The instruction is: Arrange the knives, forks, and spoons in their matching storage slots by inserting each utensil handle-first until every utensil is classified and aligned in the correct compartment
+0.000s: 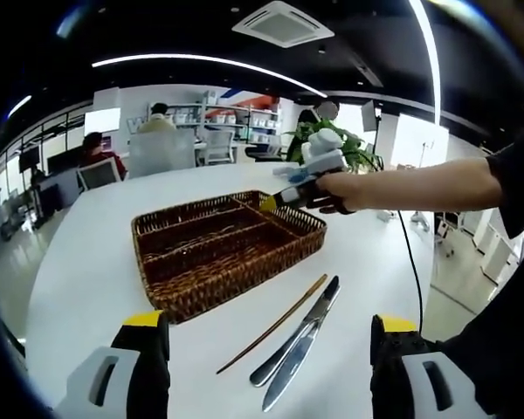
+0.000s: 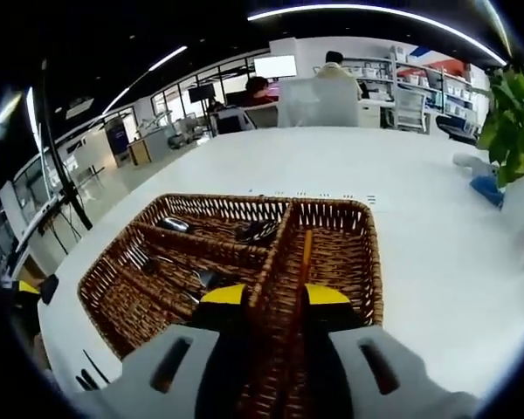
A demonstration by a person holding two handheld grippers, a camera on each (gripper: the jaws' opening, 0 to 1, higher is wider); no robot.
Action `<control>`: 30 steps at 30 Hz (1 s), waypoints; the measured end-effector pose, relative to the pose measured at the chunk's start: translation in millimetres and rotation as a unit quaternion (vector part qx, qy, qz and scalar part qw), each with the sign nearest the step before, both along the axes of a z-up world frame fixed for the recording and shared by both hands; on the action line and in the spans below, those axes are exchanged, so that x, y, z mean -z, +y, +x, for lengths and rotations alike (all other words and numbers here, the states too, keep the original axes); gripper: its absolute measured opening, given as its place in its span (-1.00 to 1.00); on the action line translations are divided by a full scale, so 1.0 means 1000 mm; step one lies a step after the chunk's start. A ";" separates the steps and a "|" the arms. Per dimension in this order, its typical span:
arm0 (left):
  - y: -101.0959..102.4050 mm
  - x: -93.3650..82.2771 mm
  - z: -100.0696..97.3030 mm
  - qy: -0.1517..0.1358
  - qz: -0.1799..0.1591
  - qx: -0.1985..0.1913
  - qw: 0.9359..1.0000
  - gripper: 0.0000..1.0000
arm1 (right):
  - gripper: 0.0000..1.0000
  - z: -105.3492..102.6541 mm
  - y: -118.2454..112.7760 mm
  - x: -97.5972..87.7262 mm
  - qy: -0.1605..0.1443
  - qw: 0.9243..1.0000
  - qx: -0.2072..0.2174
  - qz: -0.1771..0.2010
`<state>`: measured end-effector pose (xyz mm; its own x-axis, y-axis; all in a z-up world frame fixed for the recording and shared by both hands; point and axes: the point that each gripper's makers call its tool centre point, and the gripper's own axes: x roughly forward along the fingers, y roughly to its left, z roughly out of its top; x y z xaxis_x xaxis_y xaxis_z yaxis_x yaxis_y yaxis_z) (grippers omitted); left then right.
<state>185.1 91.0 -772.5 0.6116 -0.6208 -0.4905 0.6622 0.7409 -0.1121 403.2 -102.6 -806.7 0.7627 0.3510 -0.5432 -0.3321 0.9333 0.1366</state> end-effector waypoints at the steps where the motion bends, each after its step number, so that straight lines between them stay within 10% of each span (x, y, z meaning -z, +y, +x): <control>1: 0.000 0.000 0.000 0.000 0.000 0.001 1.000 0.99 | -0.45 -0.001 0.001 -0.001 -0.001 1.000 -0.003 -0.001; 19: -0.002 -0.005 0.009 -0.007 -0.013 0.009 1.000 0.99 | 0.56 -0.079 0.023 -0.039 -0.078 0.992 -0.096 0.000; 30: 0.007 -0.008 0.013 -0.011 -0.021 0.009 1.000 0.99 | 0.82 -0.132 0.025 -0.045 -0.091 0.988 -0.126 -0.009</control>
